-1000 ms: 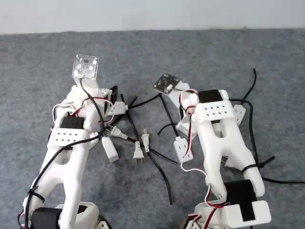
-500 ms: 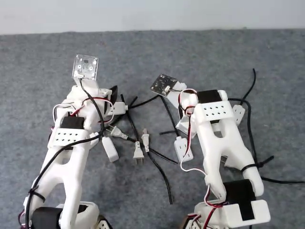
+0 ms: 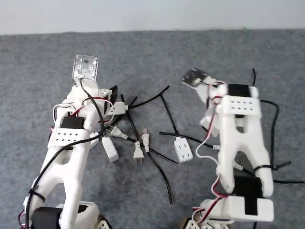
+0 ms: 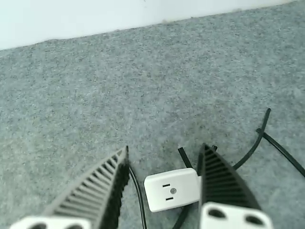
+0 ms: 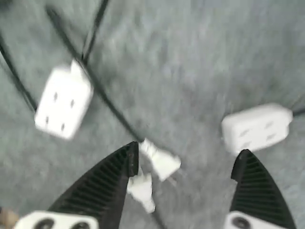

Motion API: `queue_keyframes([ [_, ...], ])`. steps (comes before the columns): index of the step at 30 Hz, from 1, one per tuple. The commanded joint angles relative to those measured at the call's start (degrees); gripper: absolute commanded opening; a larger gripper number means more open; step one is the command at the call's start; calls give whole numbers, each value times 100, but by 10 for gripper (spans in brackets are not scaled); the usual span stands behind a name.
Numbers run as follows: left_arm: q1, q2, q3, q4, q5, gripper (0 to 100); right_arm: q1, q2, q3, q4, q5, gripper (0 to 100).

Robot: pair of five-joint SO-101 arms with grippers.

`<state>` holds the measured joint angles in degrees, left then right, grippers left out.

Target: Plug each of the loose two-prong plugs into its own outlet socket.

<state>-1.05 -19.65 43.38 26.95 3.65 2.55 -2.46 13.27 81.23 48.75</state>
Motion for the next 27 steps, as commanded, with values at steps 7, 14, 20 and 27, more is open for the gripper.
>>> queue_keyframes([
  [7, 26, -18, -101, -185, -105, 227, 576, 4, -18, 936, 1046, 299],
  [14, 26, -18, -101, -185, -105, 227, 549, 13, 721, 892, 1785, 299],
  [20, 26, -18, 4, -378, -105, 227, 576, 13, 1020, 901, 2251, 299],
  [27, 26, -26, 84, -519, -299, 227, 585, 22, 1055, 892, 2321, 299],
])
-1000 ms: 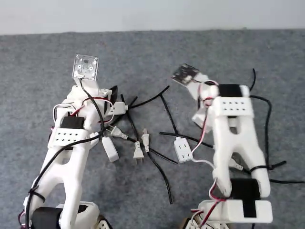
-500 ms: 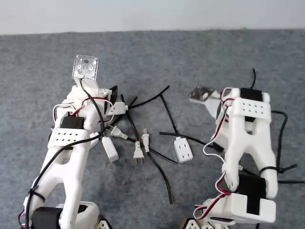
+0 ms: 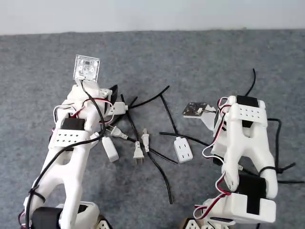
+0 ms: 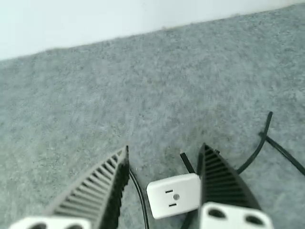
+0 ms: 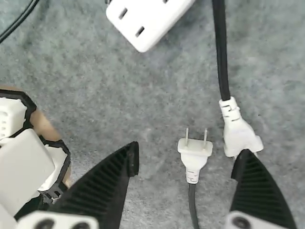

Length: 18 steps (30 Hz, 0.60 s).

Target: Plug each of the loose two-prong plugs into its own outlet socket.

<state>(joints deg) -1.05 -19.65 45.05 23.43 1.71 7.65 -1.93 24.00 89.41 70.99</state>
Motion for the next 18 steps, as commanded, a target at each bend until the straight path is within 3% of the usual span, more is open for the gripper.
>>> queue_keyframes([
  [1, 26, -26, -84, -167, -105, 227, 75, -31, -18, 75, 97, 299],
  [11, 26, -26, -84, -167, -114, 227, 75, 1358, -79, -330, 97, 299],
  [18, 26, -26, -84, -167, -123, 227, 330, 2677, -1345, -497, 88, 299],
])
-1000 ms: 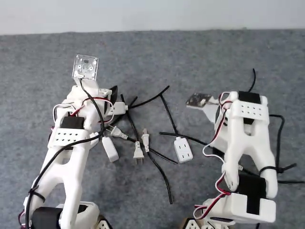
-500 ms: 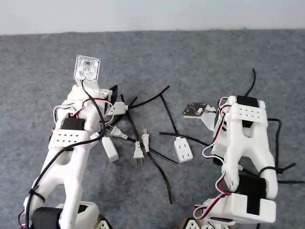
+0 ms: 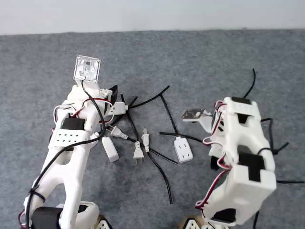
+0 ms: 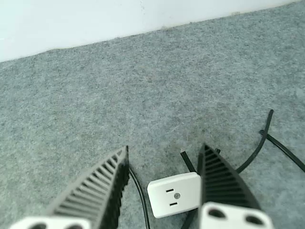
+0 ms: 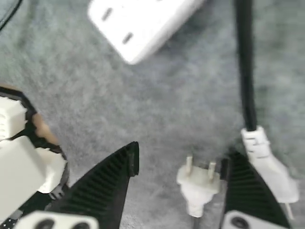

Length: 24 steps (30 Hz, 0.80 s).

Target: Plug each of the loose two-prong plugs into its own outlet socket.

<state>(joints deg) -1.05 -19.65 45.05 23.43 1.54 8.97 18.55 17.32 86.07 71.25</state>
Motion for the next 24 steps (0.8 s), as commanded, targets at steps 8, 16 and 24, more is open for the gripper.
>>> queue_keyframes([
  [8, 26, -26, -84, -176, -114, 227, 374, 1244, -2804, 1182, 53, 299],
  [16, 26, -26, -84, -176, -114, 227, 382, 1244, -4026, 1648, 53, 299],
  [24, 26, -26, -84, -176, -114, 227, 312, 1560, -4062, 1622, 70, 299],
])
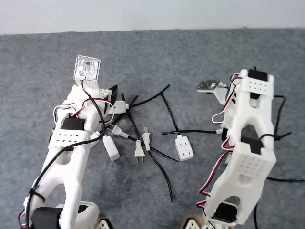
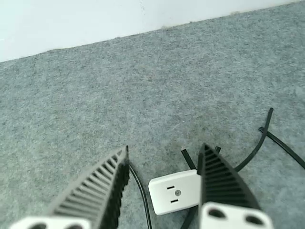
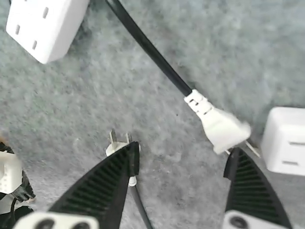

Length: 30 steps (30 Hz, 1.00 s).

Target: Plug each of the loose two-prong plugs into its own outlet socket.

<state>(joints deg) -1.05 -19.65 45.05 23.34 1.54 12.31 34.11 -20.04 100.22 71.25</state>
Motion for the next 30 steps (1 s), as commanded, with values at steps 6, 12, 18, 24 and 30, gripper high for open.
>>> queue_keyframes([
  [6, 26, -26, -84, -167, -114, 227, -92, 532, -422, -286, 70, 299],
  [12, 26, -18, -84, -167, -114, 227, -127, 848, -932, -514, 70, 299],
  [18, 26, -18, -84, -176, -114, 227, -224, 857, -1600, -4, 70, 299],
  [24, 35, -18, -84, -176, -114, 227, -251, 857, -1934, 110, 70, 299],
  [30, 123, -18, -48, -176, -123, 227, -259, 892, -2207, 92, 70, 299],
])
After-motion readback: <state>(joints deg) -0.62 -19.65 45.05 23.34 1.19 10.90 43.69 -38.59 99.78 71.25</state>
